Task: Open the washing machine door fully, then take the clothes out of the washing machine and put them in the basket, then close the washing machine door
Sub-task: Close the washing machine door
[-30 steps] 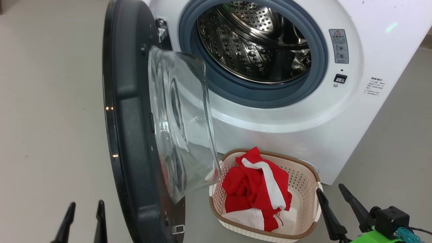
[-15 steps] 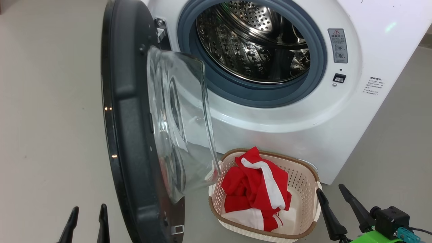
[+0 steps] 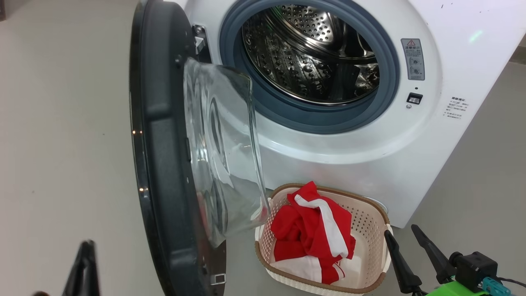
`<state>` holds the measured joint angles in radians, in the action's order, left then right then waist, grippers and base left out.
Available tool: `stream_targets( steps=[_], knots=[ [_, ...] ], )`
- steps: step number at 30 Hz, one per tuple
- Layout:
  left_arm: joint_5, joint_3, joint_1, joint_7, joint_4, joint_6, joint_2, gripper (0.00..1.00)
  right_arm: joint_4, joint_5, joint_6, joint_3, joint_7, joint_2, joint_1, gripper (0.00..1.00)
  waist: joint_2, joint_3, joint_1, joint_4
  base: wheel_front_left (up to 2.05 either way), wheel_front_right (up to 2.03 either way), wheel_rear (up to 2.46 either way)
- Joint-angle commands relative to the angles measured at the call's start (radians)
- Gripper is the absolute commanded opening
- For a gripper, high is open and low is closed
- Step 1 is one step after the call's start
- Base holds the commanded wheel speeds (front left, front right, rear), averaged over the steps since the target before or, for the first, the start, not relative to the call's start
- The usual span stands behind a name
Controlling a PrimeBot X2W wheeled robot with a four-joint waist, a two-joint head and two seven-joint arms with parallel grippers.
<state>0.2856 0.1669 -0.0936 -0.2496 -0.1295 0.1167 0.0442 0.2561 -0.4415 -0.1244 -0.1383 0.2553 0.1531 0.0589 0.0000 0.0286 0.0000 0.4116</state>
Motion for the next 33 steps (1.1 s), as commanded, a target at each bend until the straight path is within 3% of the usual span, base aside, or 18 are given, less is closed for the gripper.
stream_targets(
  steps=[1,4,7,14,20,28,33],
  knots=[
    [0.028,0.052,0.062,-0.012,0.029,0.009,0.006,0.00,-0.021,-0.010,-0.006,-0.019,0.006,0.010,-0.019,1.00,0.0000,0.000,0.0000,-0.001,0.00,0.00,0.00],
    [0.113,0.045,0.089,-0.012,0.016,0.013,0.020,0.00,-0.021,-0.009,-0.006,-0.021,0.006,0.008,-0.021,1.00,0.0000,0.002,0.0000,-0.005,0.00,0.00,0.00],
    [0.262,-0.023,0.109,-0.012,0.000,0.014,0.075,0.00,-0.020,-0.010,-0.006,-0.021,0.006,0.007,-0.020,1.00,0.0000,0.003,0.0000,-0.010,0.00,0.00,0.00],
    [0.728,-0.105,0.127,-0.003,0.048,0.014,0.188,0.00,-0.020,-0.010,-0.006,-0.018,0.006,0.000,-0.019,1.00,0.0000,0.009,0.0000,-0.023,0.00,0.00,0.00],
    [1.118,-0.188,0.112,0.103,0.180,0.014,0.312,0.00,-0.022,-0.009,-0.006,-0.014,0.006,0.000,-0.021,1.00,0.0000,0.017,0.0000,-0.031,0.00,0.00,0.00],
    [1.346,-0.212,0.080,0.274,0.310,0.014,0.364,0.00,-0.024,-0.009,-0.006,-0.011,0.006,0.001,-0.026,1.00,0.0000,0.027,0.0000,-0.037,0.00,0.00,0.00],
    [1.386,-0.208,0.066,0.367,0.342,0.014,0.360,0.00,-0.025,-0.008,-0.006,-0.009,0.006,0.002,-0.028,1.00,0.0000,0.030,0.0000,-0.039,0.00,0.00,0.00]
  ],
)
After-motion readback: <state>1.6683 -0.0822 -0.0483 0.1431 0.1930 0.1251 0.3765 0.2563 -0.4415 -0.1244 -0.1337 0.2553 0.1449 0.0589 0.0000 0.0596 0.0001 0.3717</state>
